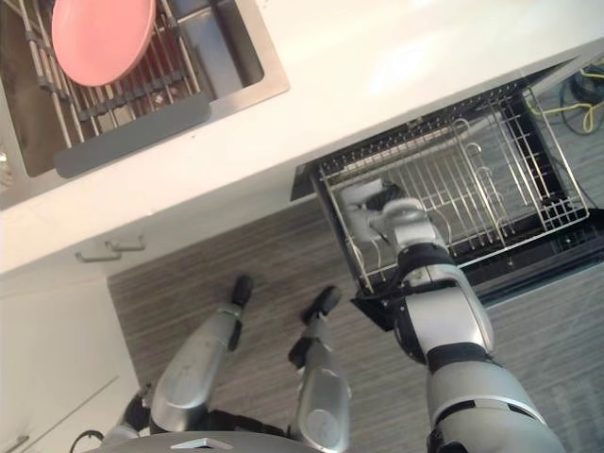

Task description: Walk over to the sink, pick up the cup, carry it to the dishwasher, place the cup inside the dishwasher, then close the dishwasher door

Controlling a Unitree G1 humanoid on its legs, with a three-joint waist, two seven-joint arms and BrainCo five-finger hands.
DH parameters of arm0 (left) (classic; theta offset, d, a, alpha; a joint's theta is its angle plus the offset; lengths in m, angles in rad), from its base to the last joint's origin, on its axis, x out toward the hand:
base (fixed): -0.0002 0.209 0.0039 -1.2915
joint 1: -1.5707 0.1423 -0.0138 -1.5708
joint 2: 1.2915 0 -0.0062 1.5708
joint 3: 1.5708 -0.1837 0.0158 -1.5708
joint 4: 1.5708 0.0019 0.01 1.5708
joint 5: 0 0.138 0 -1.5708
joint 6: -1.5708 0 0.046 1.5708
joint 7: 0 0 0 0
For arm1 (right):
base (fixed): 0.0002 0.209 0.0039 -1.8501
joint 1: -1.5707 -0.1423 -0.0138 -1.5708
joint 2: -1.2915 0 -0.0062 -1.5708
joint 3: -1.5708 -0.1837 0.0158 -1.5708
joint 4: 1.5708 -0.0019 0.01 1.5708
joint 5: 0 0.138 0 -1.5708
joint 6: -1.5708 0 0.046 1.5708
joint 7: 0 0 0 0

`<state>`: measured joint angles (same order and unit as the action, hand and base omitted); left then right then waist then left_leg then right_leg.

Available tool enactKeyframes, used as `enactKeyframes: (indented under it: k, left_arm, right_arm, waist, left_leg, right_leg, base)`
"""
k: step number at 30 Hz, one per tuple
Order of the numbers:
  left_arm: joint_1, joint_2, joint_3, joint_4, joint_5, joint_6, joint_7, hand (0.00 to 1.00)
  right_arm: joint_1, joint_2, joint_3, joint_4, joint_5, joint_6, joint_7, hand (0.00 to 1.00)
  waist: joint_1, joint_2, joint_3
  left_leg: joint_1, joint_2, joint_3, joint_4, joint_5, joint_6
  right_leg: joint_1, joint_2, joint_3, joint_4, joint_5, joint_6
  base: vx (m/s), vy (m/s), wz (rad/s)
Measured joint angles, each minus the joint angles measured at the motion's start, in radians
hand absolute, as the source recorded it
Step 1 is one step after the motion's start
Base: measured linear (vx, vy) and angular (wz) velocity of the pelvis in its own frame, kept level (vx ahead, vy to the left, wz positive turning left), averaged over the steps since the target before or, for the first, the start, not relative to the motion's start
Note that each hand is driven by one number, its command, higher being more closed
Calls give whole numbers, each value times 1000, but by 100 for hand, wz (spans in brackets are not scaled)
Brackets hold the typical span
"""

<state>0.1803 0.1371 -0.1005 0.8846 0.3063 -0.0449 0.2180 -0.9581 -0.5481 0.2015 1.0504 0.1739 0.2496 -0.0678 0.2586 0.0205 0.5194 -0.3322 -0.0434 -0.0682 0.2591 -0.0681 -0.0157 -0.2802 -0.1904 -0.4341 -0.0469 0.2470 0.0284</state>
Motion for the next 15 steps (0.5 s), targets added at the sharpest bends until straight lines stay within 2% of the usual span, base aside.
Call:
enactKeyframes:
  k: [7, 11, 15]
  left_arm:
    - [-9, -1, 0, 11, -10, -1, 31, 0]
    - [-10, -1, 0, 11, -10, -2, 33, 0]
    - [-9, -1, -1, 12, -10, -2, 33, 0]
  right_arm:
    - [-29, 41, -23, -14, 38, -77, -121, 0]
    - [-33, 54, -29, -17, 38, -100, -157, 0]
    - [-33, 63, -34, -20, 64, -118, -163, 0]
  waist:
    - [3, 3, -2]
    - [3, 4, -2]
    - [0, 4, -2]
  left_leg:
    - [0, 1, -4, -1, 6, -3]
    - [0, 1, -3, -1, 8, -3]
    - [2, 2, -2, -3, 10, -4]
  right_leg:
    - [0, 0, -4, 2, -4, -10]
    - [0, 0, -4, 2, -4, -12]
    - [1, 1, -3, 2, -3, -13]
  base:
    - [-3, -1, 2]
    - [0, 0, 0]
    - [0, 0, 0]
